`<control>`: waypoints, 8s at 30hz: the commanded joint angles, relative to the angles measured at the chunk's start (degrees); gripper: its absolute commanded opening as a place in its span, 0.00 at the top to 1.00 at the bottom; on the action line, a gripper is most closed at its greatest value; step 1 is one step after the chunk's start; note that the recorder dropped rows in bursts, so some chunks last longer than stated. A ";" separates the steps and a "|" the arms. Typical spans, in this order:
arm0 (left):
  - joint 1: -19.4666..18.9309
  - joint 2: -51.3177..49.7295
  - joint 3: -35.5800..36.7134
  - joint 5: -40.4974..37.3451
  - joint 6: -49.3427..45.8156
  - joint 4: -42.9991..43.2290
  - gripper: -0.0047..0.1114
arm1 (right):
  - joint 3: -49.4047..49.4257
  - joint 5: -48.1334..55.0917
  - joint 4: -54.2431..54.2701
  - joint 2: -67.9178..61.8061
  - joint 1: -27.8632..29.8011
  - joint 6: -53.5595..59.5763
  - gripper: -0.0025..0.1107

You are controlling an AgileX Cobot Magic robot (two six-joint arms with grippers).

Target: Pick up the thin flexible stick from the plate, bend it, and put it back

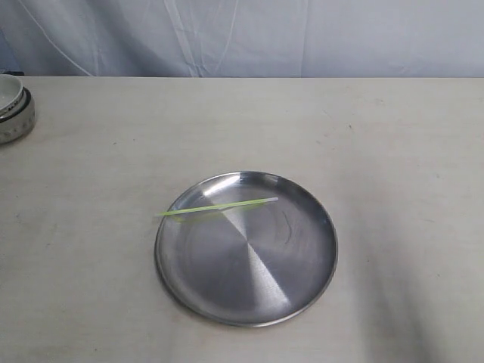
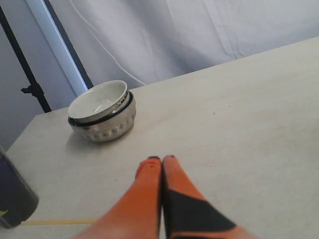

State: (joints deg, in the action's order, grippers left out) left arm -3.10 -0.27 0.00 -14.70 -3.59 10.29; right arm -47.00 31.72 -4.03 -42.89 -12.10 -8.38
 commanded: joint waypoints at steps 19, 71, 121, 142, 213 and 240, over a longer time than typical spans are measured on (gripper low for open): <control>0.42 0.27 0.00 0.40 -0.02 -0.21 0.96 | -28.73 10.12 0.31 -67.16 -29.20 47.97 0.52; 0.42 0.27 0.00 0.29 -0.02 0.03 0.96 | -41.42 23.45 3.17 -75.77 -31.21 47.66 0.55; 0.42 0.27 0.00 0.29 -0.02 0.03 0.96 | -51.02 24.91 -5.51 -80.66 -31.72 49.34 0.46; 0.42 0.27 0.00 0.29 -0.02 0.03 0.96 | -55.56 34.00 5.23 -82.07 -27.50 59.54 0.68; 0.42 0.27 0.00 0.40 -0.02 0.02 0.96 | -55.00 29.33 4.75 -88.18 -26.70 63.04 0.98; 0.42 0.27 0.00 20.36 22.83 -55.32 0.96 | -55.00 34.88 12.12 -78.62 -26.61 62.94 0.98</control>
State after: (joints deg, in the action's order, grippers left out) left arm -3.10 -0.27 0.00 3.92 17.27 -39.01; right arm -102.23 66.10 7.85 -122.15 -39.10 54.32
